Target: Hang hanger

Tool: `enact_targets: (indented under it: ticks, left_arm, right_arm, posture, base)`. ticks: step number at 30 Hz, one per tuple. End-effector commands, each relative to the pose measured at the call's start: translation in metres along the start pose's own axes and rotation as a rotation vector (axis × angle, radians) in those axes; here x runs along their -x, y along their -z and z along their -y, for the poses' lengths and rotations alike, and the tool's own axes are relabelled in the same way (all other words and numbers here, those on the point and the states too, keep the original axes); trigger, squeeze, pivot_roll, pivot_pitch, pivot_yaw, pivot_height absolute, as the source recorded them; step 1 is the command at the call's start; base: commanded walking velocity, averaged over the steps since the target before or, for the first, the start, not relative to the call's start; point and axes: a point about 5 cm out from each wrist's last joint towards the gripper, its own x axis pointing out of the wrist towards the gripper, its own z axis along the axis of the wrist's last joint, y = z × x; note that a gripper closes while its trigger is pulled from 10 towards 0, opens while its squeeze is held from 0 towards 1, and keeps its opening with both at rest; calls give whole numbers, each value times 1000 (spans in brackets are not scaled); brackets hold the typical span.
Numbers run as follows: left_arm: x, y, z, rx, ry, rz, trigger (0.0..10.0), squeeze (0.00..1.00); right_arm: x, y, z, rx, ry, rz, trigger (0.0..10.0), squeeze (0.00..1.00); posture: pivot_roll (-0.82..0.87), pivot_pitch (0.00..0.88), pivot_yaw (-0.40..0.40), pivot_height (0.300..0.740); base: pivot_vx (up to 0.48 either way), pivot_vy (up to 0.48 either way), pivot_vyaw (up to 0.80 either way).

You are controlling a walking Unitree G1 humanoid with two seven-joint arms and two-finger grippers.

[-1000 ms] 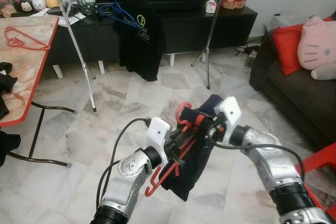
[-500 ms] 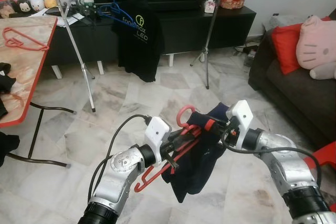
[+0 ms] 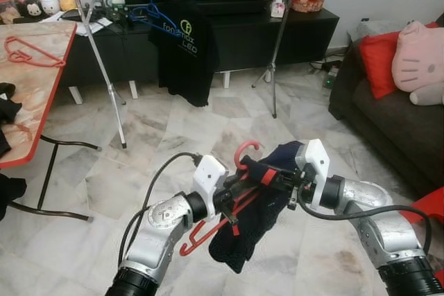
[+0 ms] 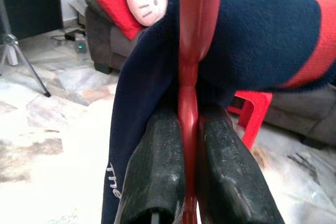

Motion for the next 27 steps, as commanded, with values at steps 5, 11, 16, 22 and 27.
enact_targets:
  ticks: [5, 11, 16, 22, 27]
  left_arm:
    - [-10, -28, -2, -3, -22, 141, 10000, 0]
    - [-11, -29, -1, 1, -18, 151, 10000, 0]
    - [-12, -30, 1, 15, -17, 162, 10000, 0]
    - [-11, -30, -1, 22, -36, 173, 10000, 0]
    - [-11, -31, -2, 32, -55, 189, 10000, 0]
  right_arm:
    - [-7, 9, 1, 22, 55, -51, 10000, 0]
    - [-11, 8, 4, 23, 84, -45, 10000, 0]
    - [-17, 5, 3, 24, 72, -28, 10000, 1000]
    - [-18, 6, 3, 27, 74, -33, 10000, 1000]
    - [-18, 8, 0, 21, 66, -38, 10000, 1000]
  posture:
    - [-49, 0, -46, 740]
    - [-49, 0, -46, 740]
    - [-43, 0, -50, 740]
    - [-44, 0, -54, 740]
    - [-46, 0, -57, 740]
  base:
    - [0, 0, 0]
    - [0, 0, 0]
    - [0, 0, 0]
    - [0, 0, 0]
    - [0, 0, 0]
